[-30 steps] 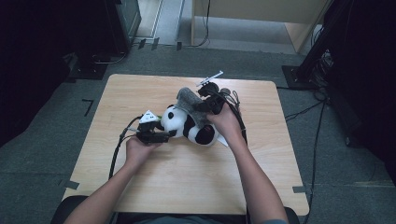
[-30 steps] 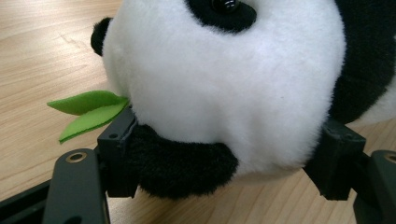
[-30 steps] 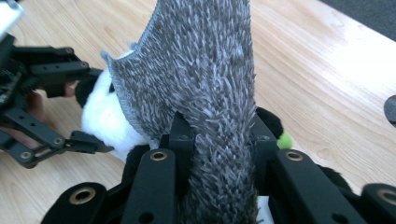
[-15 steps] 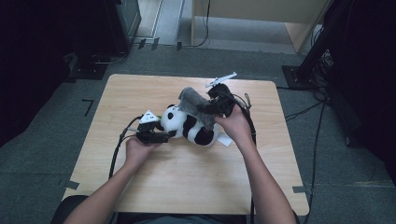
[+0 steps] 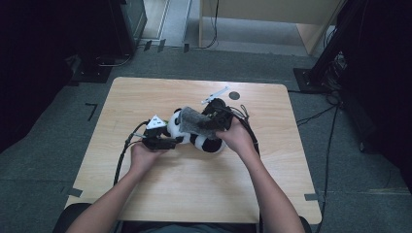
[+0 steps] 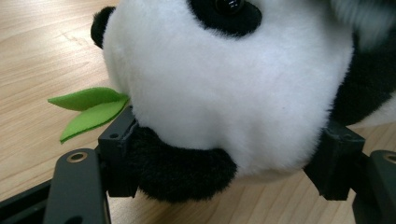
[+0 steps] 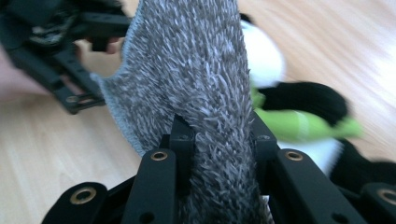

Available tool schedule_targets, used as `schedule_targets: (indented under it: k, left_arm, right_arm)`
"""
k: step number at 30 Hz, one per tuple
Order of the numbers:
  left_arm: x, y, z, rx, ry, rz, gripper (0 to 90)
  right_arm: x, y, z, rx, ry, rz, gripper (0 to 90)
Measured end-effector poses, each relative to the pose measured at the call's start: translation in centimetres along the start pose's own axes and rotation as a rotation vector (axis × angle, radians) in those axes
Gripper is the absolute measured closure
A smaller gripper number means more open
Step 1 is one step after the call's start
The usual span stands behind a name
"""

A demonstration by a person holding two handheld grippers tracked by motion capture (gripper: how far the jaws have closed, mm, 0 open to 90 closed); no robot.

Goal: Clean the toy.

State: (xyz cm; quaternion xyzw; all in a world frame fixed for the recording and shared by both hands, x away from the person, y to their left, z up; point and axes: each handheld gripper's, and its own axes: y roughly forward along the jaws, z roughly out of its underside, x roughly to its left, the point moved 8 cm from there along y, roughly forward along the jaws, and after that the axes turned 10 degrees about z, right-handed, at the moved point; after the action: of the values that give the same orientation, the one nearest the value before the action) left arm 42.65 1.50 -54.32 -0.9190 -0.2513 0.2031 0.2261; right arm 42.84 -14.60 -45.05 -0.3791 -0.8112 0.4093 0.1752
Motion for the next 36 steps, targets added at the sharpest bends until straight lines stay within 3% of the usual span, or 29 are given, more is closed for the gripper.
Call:
schedule_targets:
  k: [7,9,10,12,13,15,16,17,21,22,23,24,26,29,36]
  left_arm:
    - [0.0,-0.1,0.0,-0.005,-0.006,0.008,26.0]
    - [0.0,-0.1,-0.1,-0.009,-0.013,0.011,25.9]
    - [0.0,-0.1,-0.1,-0.009,-0.013,0.011,25.9]
    - [0.0,-0.1,-0.1,-0.008,-0.015,0.010,25.9]
    - [0.0,-0.1,-0.1,-0.007,-0.016,0.010,25.9]
    - [-0.1,-0.2,-0.2,-0.005,-0.019,0.009,25.9]
    - [-0.2,-0.2,-0.2,-0.003,-0.023,0.009,25.9]
    - [-0.2,-0.2,-0.3,-0.001,-0.025,0.009,25.9]
    - [-0.3,-0.3,-0.4,0.008,-0.029,0.004,25.9]
    - [-0.4,-0.4,-0.4,0.009,-0.030,0.003,25.9]
    - [-0.4,-0.4,-0.4,0.010,-0.030,0.003,26.0]
    - [-0.4,-0.4,-0.4,0.012,-0.029,0.002,26.0]
    - [-0.4,-0.4,-0.4,0.016,-0.027,0.002,26.0]
    - [-0.4,-0.3,-0.2,0.025,-0.016,-0.005,26.0]
    - [-0.4,-0.3,0.0,0.040,0.002,-0.006,26.0]
  right_arm:
    - [-2.2,-1.2,0.7,-0.011,0.058,0.072,71.6]
    - [-2.5,-2.7,0.3,-0.069,0.109,0.049,71.7]
    - [-2.5,-2.7,0.3,-0.069,0.109,0.049,71.7]
    - [-1.7,-4.2,-0.6,-0.129,0.118,0.034,71.7]
    - [-1.7,-4.2,-0.6,-0.129,0.118,0.034,71.7]
    - [-0.7,-4.8,-1.2,-0.154,0.104,0.027,71.7]
    - [0.6,-4.9,-1.8,-0.167,0.093,0.014,71.6]
    - [0.6,-4.9,-1.8,-0.167,0.093,0.014,71.6]
    - [3.1,-3.9,-2.4,-0.176,0.080,-0.013,71.6]
    - [3.7,-3.3,-2.4,-0.170,0.078,-0.018,71.6]
    - [4.5,-1.8,-2.0,-0.146,0.057,0.006,71.6]
    - [4.5,-1.8,-2.0,-0.146,0.057,0.006,71.6]
    - [5.1,0.5,-0.8,-0.086,0.029,0.065,71.7]
    - [5.2,1.6,-0.2,-0.084,0.020,0.077,71.8]
    - [5.9,1.4,1.0,-0.100,-0.015,0.098,72.2]
